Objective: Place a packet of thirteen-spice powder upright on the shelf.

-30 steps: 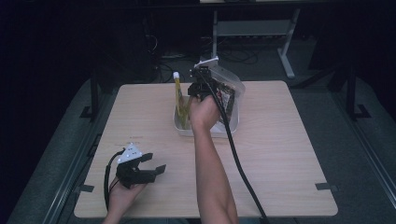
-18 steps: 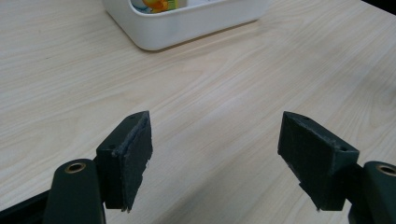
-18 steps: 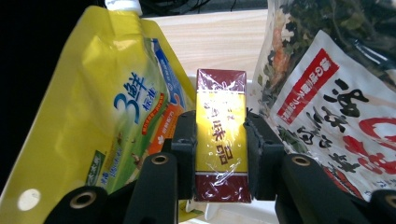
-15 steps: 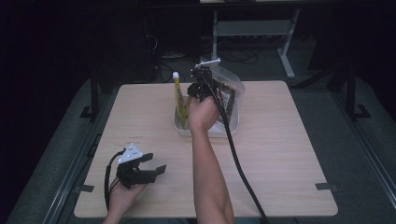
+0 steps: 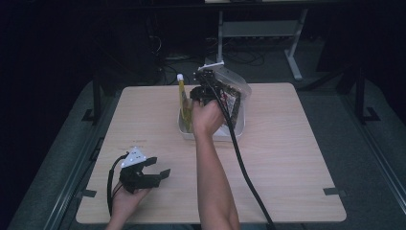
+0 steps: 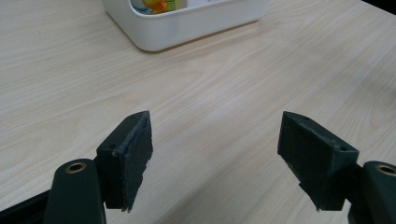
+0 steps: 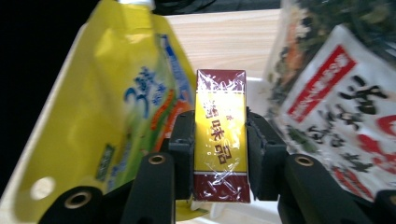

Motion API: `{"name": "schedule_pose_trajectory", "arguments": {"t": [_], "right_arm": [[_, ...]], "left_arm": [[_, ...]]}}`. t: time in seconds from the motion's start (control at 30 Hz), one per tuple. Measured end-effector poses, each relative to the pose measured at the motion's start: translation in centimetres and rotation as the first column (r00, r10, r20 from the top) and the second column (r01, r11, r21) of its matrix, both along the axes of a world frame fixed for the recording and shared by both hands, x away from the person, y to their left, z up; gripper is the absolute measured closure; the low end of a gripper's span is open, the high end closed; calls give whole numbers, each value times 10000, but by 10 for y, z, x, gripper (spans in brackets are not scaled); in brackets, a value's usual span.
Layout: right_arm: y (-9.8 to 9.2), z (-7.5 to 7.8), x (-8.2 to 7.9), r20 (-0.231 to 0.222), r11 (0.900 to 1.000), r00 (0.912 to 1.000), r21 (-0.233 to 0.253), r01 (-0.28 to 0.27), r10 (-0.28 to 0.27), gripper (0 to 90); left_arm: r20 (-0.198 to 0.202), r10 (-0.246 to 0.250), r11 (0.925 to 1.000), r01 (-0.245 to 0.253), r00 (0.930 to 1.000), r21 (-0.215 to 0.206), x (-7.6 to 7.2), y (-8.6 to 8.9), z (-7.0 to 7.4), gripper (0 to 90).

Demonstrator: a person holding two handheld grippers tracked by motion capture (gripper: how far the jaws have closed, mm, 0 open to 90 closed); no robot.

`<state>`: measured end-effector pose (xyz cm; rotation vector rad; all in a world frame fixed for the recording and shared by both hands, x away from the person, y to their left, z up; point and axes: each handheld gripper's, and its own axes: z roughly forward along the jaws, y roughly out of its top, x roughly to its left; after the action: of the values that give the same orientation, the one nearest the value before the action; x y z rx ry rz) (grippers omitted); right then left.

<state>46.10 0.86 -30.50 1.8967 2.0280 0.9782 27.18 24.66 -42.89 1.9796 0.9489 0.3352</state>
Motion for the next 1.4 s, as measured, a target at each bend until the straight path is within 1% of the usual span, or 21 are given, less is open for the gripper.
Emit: {"name": "schedule_pose_trajectory", "arguments": {"t": [0.03, 0.07, 0.13, 0.23, 0.27, 0.37, 0.47, 0.57, 0.73, 0.77, 0.83, 0.9, 0.93, 0.97, 1.03, 1.1, 1.3, 1.4], "right_arm": [[0, 0, 0, -148, 9999, 9999, 153, -80, 82, 630], [0, -1, 0, -197, 9996, 9997, 248, -138, 143, 624], [2, -1, 0, -270, 9992, 9992, 263, -296, 303, 611], [3, -2, 0, -399, 9977, 9979, 475, -481, 500, 591], [4, -2, 0, -387, 9978, 9979, 425, -511, 528, 591], [5, -2, -1, -438, 9970, 9973, 531, -562, 586, 579], [6, -2, -1, -435, 9954, 9960, 584, -756, 782, 566], [5, -1, -1, -444, 9926, 9942, 758, -948, 983, 559], [4, -1, 0, -633, 9904, 9916, 868, -1072, 1129, 557], [4, -1, 0, -645, 9910, 9920, 851, -1033, 1089, 570], [4, 1, -2, -579, 9955, 9957, 655, -688, 727, 611], [4, 4, -3, -358, 9991, 9984, 75, -429, 431, 655], [3, 6, -4, -327, 9995, 9991, -169, -270, 264, 666], [1, 6, -3, -349, 9996, 9992, -207, -181, 173, 670], [0, 6, -3, -421, 9998, 9991, -152, -113, 106, 673], [0, 7, -4, -401, 9999, 9992, -151, 24, -30, 675], [0, 7, -6, -80, 9990, 9990, 32, 441, -441, 675], [1, 6, -9, 150, 9970, 9970, 164, 761, -763, 676]], "left_arm": [[-1, 1, 10000, -1, 10000, 4, 0, 0, 0, 258], [-1, 5, 10000, -5, 10000, 10, 0, 0, 0, 258], [19, 6, 10000, -6, 10000, 8, 0, 0, 0, 258], [14, 14, 10000, -14, 10000, 10, 0, 0, 0, 258], [17, 21, 10000, -21, 10000, 2, 0, 0, 0, 258], [29, 29, 10000, -29, 10000, -1, 0, 0, 0, 259], [25, 40, 10000, -40, 10000, 1, 0, 0, 0, 259], [38, 53, 10000, -53, 10000, 10, 0, 0, 1, 260], [62, 71, 10000, -71, 10000, 3, 0, 0, 1, 260], [74, 79, 10000, -79, 9999, -9, 0, 0, 1, 261], [76, 85, 10000, -85, 9999, -6, -1, 0, 1, 261], [90, 85, 10000, -85, 9999, 21, -1, 0, 1, 261], [107, 87, 10000, -87, 9999, 11, -1, 0, 2, 262], [114, 90, 10000, -89, 9999, -10, -1, 0, 2, 262], [117, 101, 9999, -101, 9999, -6, -1, 0, 2, 262], [107, 98, 10000, -98, 9999, -2, -1, 0, 2, 262], [140, 160, 9999, -160, 9998, -49, -1, 1, 2, 263], [158, 185, 9998, -184, 9997, -96, -1, 2, 2, 263]]}}
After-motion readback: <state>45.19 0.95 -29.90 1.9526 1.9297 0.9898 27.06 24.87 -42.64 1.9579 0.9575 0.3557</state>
